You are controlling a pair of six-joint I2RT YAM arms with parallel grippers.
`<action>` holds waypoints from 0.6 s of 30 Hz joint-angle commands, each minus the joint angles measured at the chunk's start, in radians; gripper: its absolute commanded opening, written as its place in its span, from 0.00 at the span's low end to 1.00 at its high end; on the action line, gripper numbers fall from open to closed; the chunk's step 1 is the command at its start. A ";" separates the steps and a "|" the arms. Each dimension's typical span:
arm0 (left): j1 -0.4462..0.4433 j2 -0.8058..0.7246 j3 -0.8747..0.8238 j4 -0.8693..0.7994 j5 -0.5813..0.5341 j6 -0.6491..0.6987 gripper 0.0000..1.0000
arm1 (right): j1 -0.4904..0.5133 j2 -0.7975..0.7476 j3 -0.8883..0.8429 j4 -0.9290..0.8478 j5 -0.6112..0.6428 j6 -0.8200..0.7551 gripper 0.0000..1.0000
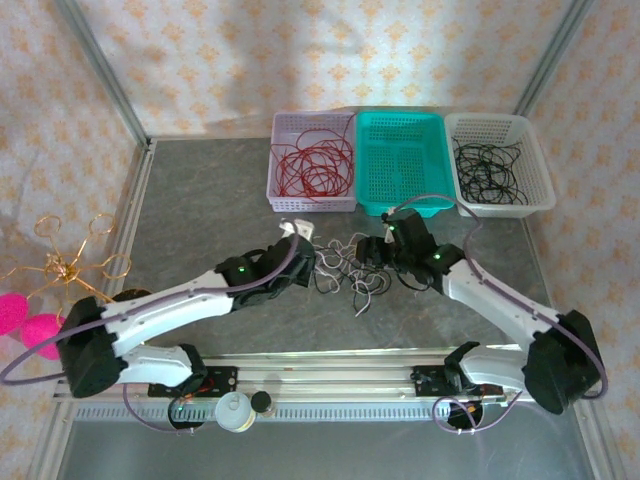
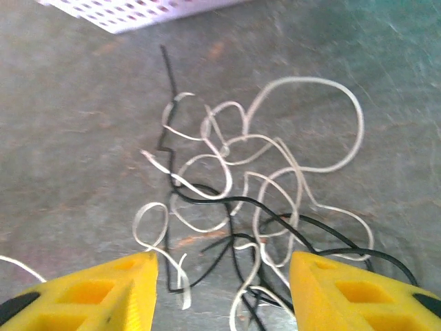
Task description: Untangle the cables
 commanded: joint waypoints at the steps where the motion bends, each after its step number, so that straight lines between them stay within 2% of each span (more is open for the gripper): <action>1: -0.004 -0.120 0.004 0.041 -0.053 -0.020 0.00 | -0.001 -0.099 -0.056 0.207 -0.094 -0.044 0.54; 3: -0.004 -0.176 0.014 0.064 -0.024 0.011 0.00 | -0.001 -0.154 -0.109 0.326 -0.147 -0.117 0.54; 6: -0.003 -0.233 0.029 0.102 0.036 0.065 0.00 | 0.003 -0.224 -0.209 0.597 -0.232 -0.266 0.53; 9: -0.005 -0.243 0.074 0.101 0.068 0.093 0.00 | 0.032 -0.237 -0.248 0.794 -0.371 -0.470 0.60; 13: -0.003 -0.225 0.143 0.101 0.103 0.101 0.00 | 0.093 -0.145 -0.128 0.757 -0.512 -0.698 0.64; 18: -0.003 -0.202 0.220 0.083 0.123 0.079 0.00 | 0.143 0.007 0.001 0.742 -0.554 -0.813 0.64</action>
